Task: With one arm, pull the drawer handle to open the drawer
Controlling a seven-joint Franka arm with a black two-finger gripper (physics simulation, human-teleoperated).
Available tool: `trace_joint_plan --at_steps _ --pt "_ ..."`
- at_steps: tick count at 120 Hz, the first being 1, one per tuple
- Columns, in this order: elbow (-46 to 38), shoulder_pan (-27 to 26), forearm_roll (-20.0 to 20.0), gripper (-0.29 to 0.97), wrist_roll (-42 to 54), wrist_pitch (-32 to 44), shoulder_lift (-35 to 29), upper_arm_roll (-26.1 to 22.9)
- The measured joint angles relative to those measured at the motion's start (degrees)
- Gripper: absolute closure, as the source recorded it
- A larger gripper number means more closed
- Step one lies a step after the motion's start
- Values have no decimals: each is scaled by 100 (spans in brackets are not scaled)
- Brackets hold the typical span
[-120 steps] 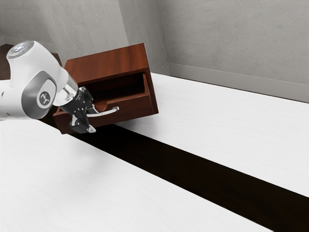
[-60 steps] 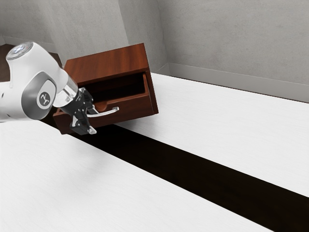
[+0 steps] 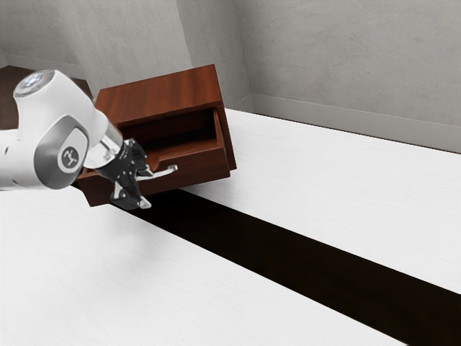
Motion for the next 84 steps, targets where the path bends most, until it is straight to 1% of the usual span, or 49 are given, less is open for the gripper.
trace_joint_plan --at_steps 37,61,77,84 --pt "-310 -45 53 29 -37 100 -248 15" --pt "-426 -45 -53 29 -48 127 -368 -5" --pt "-416 -91 66 24 -47 144 -418 0" --pt "-397 -101 157 19 -43 151 -444 -7"
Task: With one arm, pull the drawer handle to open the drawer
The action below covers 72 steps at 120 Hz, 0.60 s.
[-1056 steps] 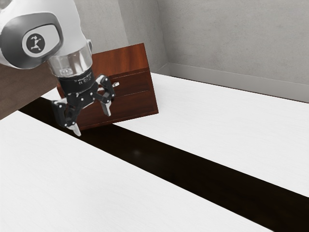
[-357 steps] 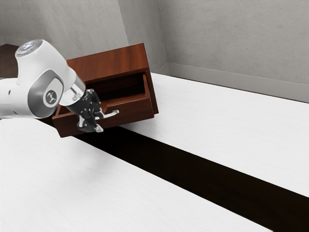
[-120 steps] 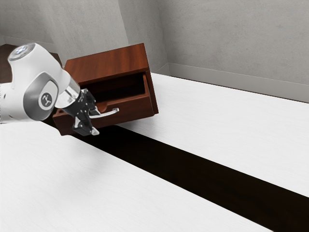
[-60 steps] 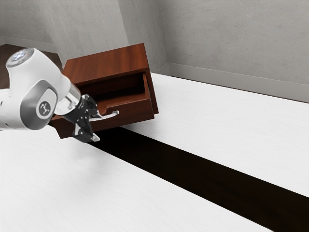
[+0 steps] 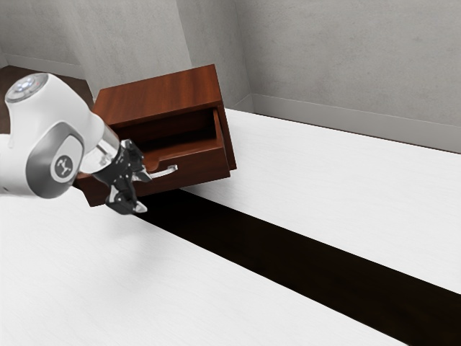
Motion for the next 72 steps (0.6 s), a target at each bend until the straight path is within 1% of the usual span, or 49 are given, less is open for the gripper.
trace_joint_plan --at_steps 7,11,16,23,31,38,49,60,72 --pt "92 -17 61 15 25 -23 -28 -23" --pt "385 -39 86 13 71 -202 -38 -28" --pt "925 -53 118 10 151 -610 -42 -21" --pt "1787 -92 168 8 276 -1381 -64 2" --pt "2217 -263 242 6 414 -2171 -173 175" --pt "2319 -466 286 4 538 -2762 -315 331" --pt "2188 -721 314 3 706 -3421 -360 390" --pt "2060 -785 326 2 852 -3841 -352 406" --pt "2027 -807 331 1 991 -4126 -352 403"
